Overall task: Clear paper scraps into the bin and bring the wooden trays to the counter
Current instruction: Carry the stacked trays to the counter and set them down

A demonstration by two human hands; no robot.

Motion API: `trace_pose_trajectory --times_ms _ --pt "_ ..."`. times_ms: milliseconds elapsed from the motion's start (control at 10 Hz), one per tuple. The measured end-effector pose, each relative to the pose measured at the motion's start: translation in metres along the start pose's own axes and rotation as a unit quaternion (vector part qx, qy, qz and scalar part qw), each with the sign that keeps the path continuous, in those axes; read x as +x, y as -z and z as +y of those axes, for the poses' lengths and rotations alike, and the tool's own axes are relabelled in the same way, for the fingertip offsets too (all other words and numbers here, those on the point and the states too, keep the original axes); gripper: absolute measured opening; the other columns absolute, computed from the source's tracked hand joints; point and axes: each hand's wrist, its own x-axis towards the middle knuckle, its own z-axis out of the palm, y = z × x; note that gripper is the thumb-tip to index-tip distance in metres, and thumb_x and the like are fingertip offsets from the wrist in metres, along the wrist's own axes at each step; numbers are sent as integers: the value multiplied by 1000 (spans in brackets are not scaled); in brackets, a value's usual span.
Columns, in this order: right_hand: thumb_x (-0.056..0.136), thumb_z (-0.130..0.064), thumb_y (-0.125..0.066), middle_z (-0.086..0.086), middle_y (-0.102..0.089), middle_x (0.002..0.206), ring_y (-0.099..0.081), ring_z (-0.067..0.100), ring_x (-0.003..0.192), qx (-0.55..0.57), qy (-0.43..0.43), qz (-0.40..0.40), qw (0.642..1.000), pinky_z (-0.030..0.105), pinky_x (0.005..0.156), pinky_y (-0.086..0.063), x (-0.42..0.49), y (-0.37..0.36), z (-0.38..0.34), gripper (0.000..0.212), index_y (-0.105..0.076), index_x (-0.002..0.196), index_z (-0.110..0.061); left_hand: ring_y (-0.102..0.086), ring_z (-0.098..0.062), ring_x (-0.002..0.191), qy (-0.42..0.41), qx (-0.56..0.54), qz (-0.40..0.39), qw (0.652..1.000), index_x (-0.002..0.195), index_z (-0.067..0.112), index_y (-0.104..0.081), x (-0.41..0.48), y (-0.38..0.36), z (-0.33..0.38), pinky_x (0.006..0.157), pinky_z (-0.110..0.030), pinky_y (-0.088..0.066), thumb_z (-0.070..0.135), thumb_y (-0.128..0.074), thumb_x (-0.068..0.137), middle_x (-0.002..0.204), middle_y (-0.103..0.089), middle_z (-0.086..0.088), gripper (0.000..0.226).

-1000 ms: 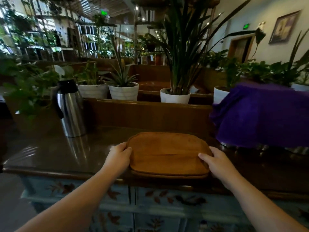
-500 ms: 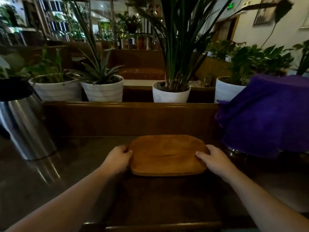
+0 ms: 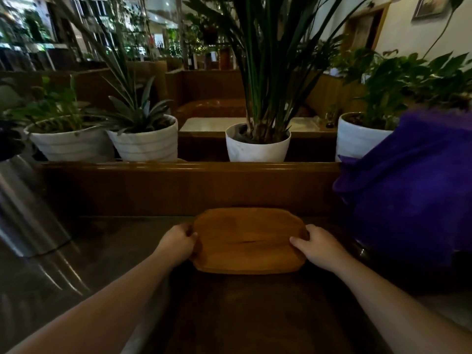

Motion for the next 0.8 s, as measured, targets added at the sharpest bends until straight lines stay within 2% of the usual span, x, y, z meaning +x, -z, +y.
trace_pose_trajectory --times_ms 100,200,300,400,500,600,700,800 --pt "89 -53 -54 4 -59 121 -58 22 105 -4 10 2 1000 39 89 -49 8 -2 4 58 -51 132 -16 -66 -13 73 -8 23 18 1000 115 22 -53 7 -3 -1 53 -25 -49 28 -50 92 89 -64 -2 24" --pt "89 -55 -52 8 -53 132 -55 24 111 -50 6 4 999 33 84 -45 14 -3 4 64 -45 137 -14 -66 -11 64 -21 64 15 998 94 19 -58 12 -2 -1 47 -21 -47 27 -51 92 81 -66 -3 11" --pt "88 -58 -50 9 -46 140 -52 25 115 -83 7 -3 997 32 82 -41 20 -4 5 68 -43 138 -12 -65 -11 65 -36 87 5 996 88 20 -55 16 -2 -3 47 -20 -45 26 -50 92 81 -66 -3 10" --pt "86 -61 -49 7 -51 128 -53 21 97 -126 6 -2 992 32 75 -42 23 -4 5 62 -51 126 -13 -63 -12 70 -40 119 10 992 94 21 -54 16 -2 -2 51 -21 -44 28 -49 92 85 -63 -2 9" --pt "84 -64 -45 1 -51 105 -50 12 77 -171 13 10 985 33 68 -47 24 -4 5 52 -57 106 -19 -64 -12 69 -52 155 7 987 94 21 -54 16 -1 -4 53 -22 -46 31 -49 92 84 -63 -2 12" --pt "82 -68 -41 3 -55 109 -55 11 79 -209 9 5 978 35 69 -51 21 0 0 52 -56 99 -22 -61 -12 73 -71 196 0 978 102 19 -55 14 3 -4 61 -26 -49 35 -47 92 91 -58 -3 20" --pt "82 -68 -41 8 -41 146 -50 26 121 -242 8 21 970 42 95 -47 18 -1 -3 80 -33 143 -17 -53 -9 81 -106 255 1 961 113 21 -53 11 9 -8 70 -27 -47 42 -45 91 97 -48 2 31" --pt "83 -64 -46 3 -25 158 -30 27 140 -270 102 83 954 47 108 -35 3 3 -23 91 1 151 -27 -52 -16 104 -181 308 30 933 128 26 -44 -1 19 -3 86 -36 -50 51 -43 89 118 -49 -2 47"
